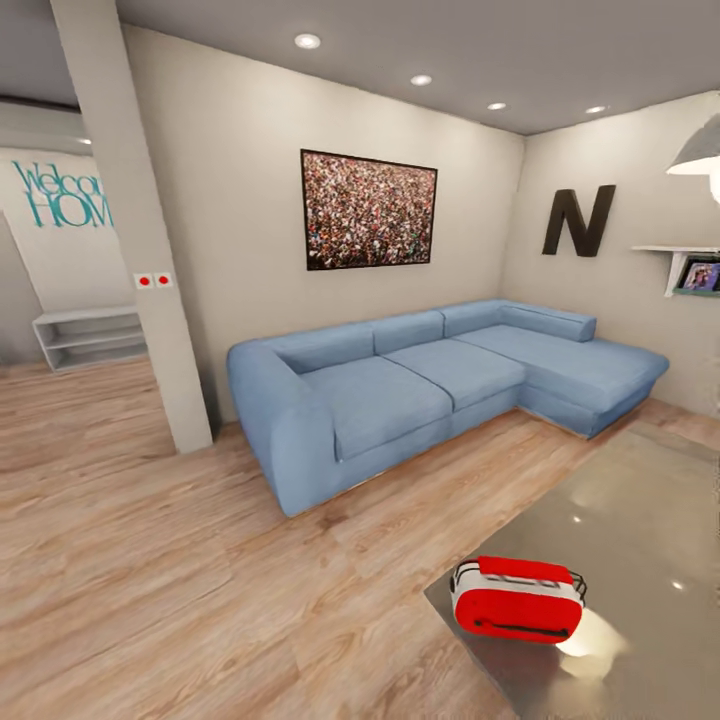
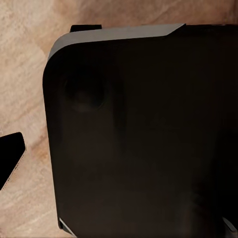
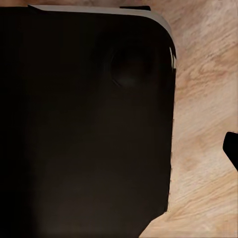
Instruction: Turn on the radio receiver that's on the table in the living room.
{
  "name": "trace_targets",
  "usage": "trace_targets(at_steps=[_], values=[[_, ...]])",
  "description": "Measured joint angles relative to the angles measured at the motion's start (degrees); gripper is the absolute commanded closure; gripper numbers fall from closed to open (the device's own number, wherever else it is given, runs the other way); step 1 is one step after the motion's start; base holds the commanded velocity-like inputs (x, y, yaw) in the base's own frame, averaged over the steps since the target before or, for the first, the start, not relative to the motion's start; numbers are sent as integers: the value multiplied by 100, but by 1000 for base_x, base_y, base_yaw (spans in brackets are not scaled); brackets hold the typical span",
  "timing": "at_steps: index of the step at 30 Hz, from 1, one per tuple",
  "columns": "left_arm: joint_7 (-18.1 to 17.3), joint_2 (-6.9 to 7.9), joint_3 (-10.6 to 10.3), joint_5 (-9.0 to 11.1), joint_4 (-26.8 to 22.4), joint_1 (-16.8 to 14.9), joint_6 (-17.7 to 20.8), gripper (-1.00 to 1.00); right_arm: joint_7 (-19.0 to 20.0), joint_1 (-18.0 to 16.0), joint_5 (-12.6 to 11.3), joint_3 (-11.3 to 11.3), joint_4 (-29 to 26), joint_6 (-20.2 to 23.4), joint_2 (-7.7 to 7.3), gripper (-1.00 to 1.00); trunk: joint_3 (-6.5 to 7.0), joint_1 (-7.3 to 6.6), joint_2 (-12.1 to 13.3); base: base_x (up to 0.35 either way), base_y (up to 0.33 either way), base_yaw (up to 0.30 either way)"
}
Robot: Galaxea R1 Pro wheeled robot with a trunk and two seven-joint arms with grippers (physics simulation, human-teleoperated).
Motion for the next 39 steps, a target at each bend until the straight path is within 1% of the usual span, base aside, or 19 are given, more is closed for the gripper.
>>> trace_targets(at_steps=[15, 39], values=[[-6, 1, 0, 0, 1, 0, 4, -100, -6, 0, 2, 5, 0, -6, 0, -100, 0, 0, 0, 260, 177, -23], [5, 1, 0, 8, 1, 2, -21, -100, -7, -1, 0, -2, 0, -13, 0, -100, 0, 0, 0, 12, 7, -274]])
